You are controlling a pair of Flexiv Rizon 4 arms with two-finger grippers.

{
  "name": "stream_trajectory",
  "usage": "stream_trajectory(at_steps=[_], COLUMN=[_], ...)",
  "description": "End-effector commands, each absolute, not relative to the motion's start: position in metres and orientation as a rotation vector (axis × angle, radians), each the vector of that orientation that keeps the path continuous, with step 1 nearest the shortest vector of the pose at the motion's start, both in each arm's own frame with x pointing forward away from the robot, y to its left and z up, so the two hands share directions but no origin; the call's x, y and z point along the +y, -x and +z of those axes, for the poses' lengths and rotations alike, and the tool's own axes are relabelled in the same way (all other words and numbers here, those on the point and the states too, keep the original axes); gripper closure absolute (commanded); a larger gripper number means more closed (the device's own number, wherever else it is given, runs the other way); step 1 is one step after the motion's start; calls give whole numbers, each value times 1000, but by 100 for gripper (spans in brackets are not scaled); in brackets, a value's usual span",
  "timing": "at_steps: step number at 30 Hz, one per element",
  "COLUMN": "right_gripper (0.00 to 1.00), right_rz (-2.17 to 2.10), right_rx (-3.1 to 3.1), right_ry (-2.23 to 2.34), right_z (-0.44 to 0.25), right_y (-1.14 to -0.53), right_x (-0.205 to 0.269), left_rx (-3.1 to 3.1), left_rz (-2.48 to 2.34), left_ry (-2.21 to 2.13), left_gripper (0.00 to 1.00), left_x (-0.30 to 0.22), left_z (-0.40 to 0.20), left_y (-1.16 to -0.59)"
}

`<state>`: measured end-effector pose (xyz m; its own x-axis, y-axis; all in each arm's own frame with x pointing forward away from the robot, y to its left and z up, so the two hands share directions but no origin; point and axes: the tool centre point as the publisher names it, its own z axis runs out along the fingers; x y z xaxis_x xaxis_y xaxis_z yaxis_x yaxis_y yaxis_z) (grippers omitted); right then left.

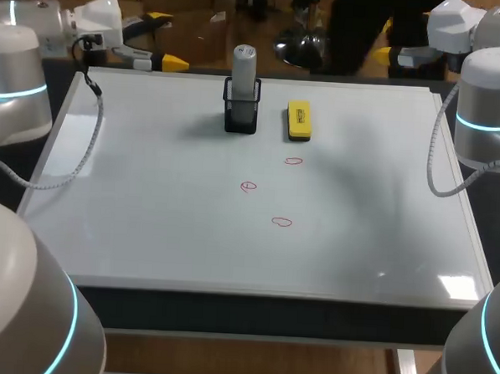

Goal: Pick up the inspection probe, press it on each red-marked spot on the whiteboard one by one, put down the probe, pick up the eraser, and wipe off all the red marks.

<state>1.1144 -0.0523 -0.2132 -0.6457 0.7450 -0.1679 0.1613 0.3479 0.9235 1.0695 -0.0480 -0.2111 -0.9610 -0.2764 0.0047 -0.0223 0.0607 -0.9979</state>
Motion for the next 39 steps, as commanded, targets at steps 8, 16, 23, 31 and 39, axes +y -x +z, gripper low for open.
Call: stream_trajectory(at_steps=[8,16,23,31,39], right_gripper=[0,0,0,0,0], right_rz=[1296,1296,1296,1296,1296], right_rx=[2031,2031,2031,2031,2031], right_ry=[-787,-787,-787,-787,-787], right_z=[-213,-213,-213,-213,-213], right_y=[-1115,-1115,-1115,-1115,-1115], right_x=[-52,-52,-52,-52,-52], left_rx=[2247,2283,2305,2329,2357], left_rz=[-2158,-2152,-2139,-2141,-2141], left_ry=[87,80,116,107,92], left_gripper=[0,0,0,0,0], left_x=[-80,-105,-123,-137,-154], left_z=[-222,-229,-238,-248,-255], left_y=[-1077,-1076,-1078,-1077,-1071])
